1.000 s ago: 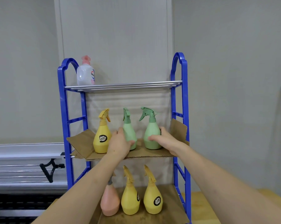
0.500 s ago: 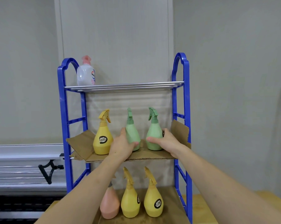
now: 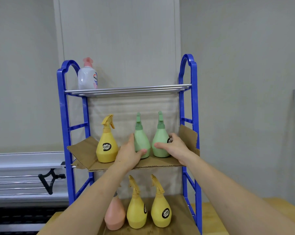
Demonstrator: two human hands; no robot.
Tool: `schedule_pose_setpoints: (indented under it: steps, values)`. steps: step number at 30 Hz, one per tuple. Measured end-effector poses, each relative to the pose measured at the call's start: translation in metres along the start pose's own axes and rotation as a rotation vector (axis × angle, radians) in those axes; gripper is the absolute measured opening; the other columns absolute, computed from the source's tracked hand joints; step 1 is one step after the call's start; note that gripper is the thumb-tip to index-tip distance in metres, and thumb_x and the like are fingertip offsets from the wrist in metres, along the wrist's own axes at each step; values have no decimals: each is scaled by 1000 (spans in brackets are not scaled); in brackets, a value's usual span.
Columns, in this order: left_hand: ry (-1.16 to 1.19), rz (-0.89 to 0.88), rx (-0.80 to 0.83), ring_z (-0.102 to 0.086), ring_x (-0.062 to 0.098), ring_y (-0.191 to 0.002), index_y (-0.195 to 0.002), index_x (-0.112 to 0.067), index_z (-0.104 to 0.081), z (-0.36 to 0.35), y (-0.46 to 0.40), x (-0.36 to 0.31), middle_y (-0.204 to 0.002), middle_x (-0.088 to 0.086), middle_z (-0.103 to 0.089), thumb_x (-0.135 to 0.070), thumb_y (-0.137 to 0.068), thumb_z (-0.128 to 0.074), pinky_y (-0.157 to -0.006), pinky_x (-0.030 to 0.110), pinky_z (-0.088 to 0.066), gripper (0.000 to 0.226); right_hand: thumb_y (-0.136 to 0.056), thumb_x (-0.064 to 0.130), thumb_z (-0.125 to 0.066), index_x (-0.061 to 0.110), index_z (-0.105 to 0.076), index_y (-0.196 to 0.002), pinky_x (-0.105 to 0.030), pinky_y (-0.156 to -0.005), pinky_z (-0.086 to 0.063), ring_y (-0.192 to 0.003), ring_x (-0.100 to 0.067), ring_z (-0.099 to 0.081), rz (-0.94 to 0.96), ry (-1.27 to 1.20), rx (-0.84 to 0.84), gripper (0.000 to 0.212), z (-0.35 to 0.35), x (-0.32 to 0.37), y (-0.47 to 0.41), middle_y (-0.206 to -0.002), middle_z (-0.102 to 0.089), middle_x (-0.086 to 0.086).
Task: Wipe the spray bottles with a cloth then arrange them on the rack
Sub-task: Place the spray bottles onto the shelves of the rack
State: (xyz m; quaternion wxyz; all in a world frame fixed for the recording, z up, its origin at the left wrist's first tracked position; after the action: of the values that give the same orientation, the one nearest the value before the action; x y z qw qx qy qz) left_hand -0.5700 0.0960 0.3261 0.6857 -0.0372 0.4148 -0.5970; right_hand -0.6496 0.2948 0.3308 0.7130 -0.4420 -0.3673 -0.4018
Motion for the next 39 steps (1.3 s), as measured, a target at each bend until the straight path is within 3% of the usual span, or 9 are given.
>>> schedule_pose_setpoints:
  steps: [3, 8, 12, 18, 21, 25, 30, 36, 39]
  values:
    - [13, 3, -23, -60, 35, -116, -147, -23, -33, 0, 0, 2, -128, 10, -65, -48, -88, -74, -91, 45, -52, 76, -72, 45, -89, 24, -49, -135, -30, -84, -53, -101, -10, -61, 17, 12, -25, 78, 1, 2, 2, -109, -60, 10]
    - [9, 21, -41, -60, 35, -115, -146, -24, -32, -2, 1, 1, -126, 9, -64, -47, -89, -72, -91, 46, -53, 74, -72, 46, -88, 27, -50, -136, -33, -90, -55, -103, -12, -61, 20, 24, -24, 77, 1, 3, 2, -111, -60, 10]
    - [-15, 71, -41, -56, 39, -121, -156, -18, -20, 0, -2, 8, -133, 19, -54, -42, -94, -67, -99, 49, -49, 81, -72, 46, -87, 29, -51, -135, -34, -91, -55, -104, -12, -61, 14, 17, -17, 75, 1, 1, 1, -112, -60, 10]
    - [-58, 66, -17, -56, 42, -120, -158, -17, -12, 0, -3, 11, -132, 23, -52, -41, -97, -64, -99, 49, -49, 83, -76, 39, -87, 33, -50, -119, -33, -89, -54, -97, -7, -59, 28, -2, 6, 57, 0, 3, 2, -103, -57, 15]
    - [-73, 56, -16, -56, 41, -119, -159, -17, -11, 0, -1, 9, -133, 23, -52, -41, -97, -63, -99, 50, -49, 84, -76, 40, -87, 31, -52, -123, -35, -90, -56, -100, -11, -61, 25, -9, 1, 60, 2, 2, 2, -106, -59, 13]
    - [-80, 43, -6, -55, 40, -121, -160, -16, -9, 0, 1, 8, -135, 22, -51, -41, -98, -62, -100, 49, -48, 85, -78, 38, -86, 28, -51, -130, -27, -77, -51, -100, -10, -60, 34, -9, 2, 63, 1, 4, 3, -105, -57, 14]
    - [-67, 39, 10, -55, 38, -122, -160, -18, -10, 0, 3, 7, -137, 21, -51, -40, -99, -62, -101, 49, -48, 83, -75, 41, -87, 26, -51, -138, -34, -90, -54, -106, -15, -61, 26, -5, -13, 74, 1, 1, 2, -116, -59, 7]
    - [-51, 49, 9, -53, 37, -127, -162, -12, -8, 4, 7, 1, -141, 21, -50, -38, -100, -62, -104, 45, -46, 87, -75, 42, -88, 24, -47, -145, -34, -90, -53, -111, -19, -60, 22, 10, -21, 83, 2, 1, 2, -122, -57, 4]
    - [-41, 63, -15, -52, 36, -128, -157, -8, -25, 13, 12, -4, -141, 21, -49, -34, -100, -62, -105, 41, -43, 73, -74, 42, -88, 23, -48, -144, -36, -93, -54, -111, -19, -60, 23, 13, -18, 83, 2, 0, 1, -121, -57, 4]
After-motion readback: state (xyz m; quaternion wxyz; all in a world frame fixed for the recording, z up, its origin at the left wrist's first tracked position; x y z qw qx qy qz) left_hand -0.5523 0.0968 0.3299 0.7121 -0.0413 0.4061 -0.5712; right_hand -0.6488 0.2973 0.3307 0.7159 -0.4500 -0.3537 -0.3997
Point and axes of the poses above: each hand's wrist, its own y-axis away from the middle knuckle, its own z-axis out of the back of the hand, x = y × z, the point moved 6 cm from there along -y, towards the middle knuckle
